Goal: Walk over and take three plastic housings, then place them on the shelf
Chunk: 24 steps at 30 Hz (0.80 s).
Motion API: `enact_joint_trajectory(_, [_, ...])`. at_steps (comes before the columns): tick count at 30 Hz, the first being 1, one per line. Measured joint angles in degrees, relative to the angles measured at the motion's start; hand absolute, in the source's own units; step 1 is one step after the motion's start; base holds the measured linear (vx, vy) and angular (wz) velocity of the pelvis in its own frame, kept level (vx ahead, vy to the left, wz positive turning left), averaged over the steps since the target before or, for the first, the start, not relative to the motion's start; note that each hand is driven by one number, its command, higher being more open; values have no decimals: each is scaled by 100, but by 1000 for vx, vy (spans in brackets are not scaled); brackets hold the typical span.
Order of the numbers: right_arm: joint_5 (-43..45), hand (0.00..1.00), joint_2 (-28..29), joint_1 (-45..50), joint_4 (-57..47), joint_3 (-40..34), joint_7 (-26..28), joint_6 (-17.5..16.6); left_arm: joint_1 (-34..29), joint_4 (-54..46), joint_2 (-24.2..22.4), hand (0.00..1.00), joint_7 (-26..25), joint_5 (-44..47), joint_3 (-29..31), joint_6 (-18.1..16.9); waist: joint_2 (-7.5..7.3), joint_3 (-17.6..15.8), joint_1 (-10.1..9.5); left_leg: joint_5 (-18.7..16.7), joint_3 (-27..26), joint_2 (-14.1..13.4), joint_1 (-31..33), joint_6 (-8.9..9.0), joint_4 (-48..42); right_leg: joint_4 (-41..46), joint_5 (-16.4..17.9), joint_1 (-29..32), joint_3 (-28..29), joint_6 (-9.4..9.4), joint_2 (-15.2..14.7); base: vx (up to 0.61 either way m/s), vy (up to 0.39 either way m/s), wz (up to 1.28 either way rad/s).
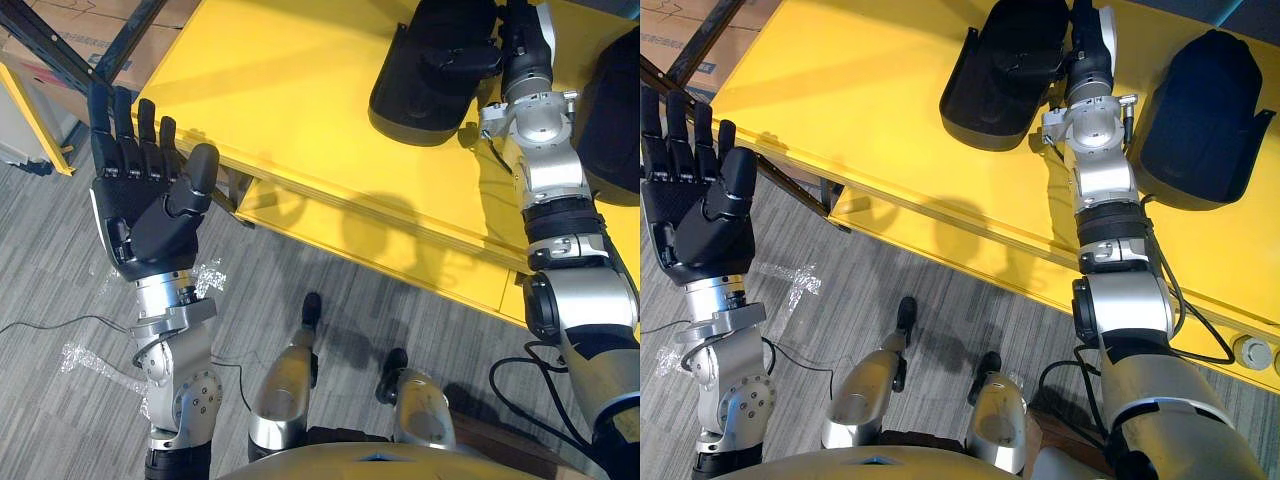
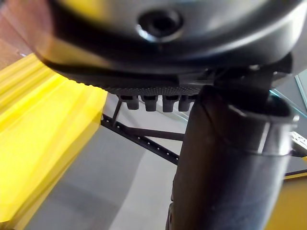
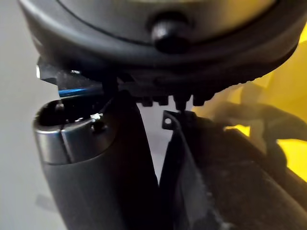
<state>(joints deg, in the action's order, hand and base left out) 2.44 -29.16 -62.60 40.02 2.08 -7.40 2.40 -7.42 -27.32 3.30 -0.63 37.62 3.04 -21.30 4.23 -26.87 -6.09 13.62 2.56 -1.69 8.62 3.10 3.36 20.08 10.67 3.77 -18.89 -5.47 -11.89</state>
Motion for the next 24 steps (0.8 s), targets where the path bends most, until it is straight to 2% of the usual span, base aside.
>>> enact_joint_trajectory(3, [-121, 100, -1, -99, 1, 27, -267, -105, 0, 4, 3, 100, 45, 3, -1, 0, 0, 0, 4, 0, 0, 0, 0, 0, 3, -3, 0, 1, 0, 0, 0, 0, 0, 0])
enact_joint_trajectory(7, [-280, 100, -114, -253, -69, 26, -923, -429, -22, 52, 10, 100, 151, 24, -21, -8, 0, 0, 0, 1, -3, -3, -5, -1, 7, -17, -3, -7, 1, -4, -1, 0, 0, 0])
enact_joint_trajectory(11, [-284, 100, -266, -206, -1259, -225, -1412, -433, -192, 64, 33, 100, 210, 54, -43, -43, 0, 1, 64, -6, -33, -7, -83, 3, 11, -136, -40, -110, 12, -54, 16, 1, -5, -2])
enact_joint_trajectory(13, [-408, 100, -357, 19, -2357, -413, -1670, -395, -266, 90, 93, 100, 213, 56, -41, -52, -13, 28, 144, -73, -68, -5, -231, -13, 8, -300, -70, -282, 25, -91, 38, 21, -30, -6])
enact_joint_trajectory(14, [-382, 100, -459, 251, -2870, -519, -1699, -389, -274, 91, 137, 100, 213, 52, -44, -53, -26, 99, 158, -96, -88, -9, -249, -18, 8, -378, -102, -323, 37, -101, 55, 41, -20, -14])
enact_joint_trajectory(16, [-148, 100, -474, 1294, -4169, -1060, -1714, -433, -334, 92, 237, 100, 211, 50, -27, -135, -176, 434, 188, -181, -237, -41, -301, -33, 36, -663, -217, -406, 143, -114, 116, 79, -17, -30])
enact_joint_trajectory(17, [-90, 100, -454, 1626, -4408, -1188, -1709, -448, -368, 93, 261, 100, 210, 49, -17, -145, -227, 526, 201, -208, -297, -47, -337, -40, 44, -721, -238, -431, 197, -120, 125, 104, -13, -39])
enact_joint_trajectory(19, [152, 100, -293, 2705, -5013, -1636, -1650, -568, -453, 93, 355, 100, 203, 48, 22, -148, -381, 850, 370, -282, -453, -46, -429, -57, 77, -914, -327, -513, 323, -135, 143, 115, -2, -44])
enact_joint_trajectory(22, [222, 100, 308, 4106, -5692, -2332, -1509, -718, -448, 92, 401, 100, 255, 48, 144, -147, -492, 1103, 597, -401, -754, -57, -638, -52, 107, -1103, -422, -631, 591, -151, 180, 67, 8, -52])
enact_joint_trajectory(24, [253, 100, 713, 5023, -6028, -2689, -1288, -896, -452, 91, 386, 100, 292, 51, 251, -143, -493, 1264, 756, -468, -968, -98, -772, -42, 135, -1185, -460, -656, 798, -147, 213, 38, -10, -57])
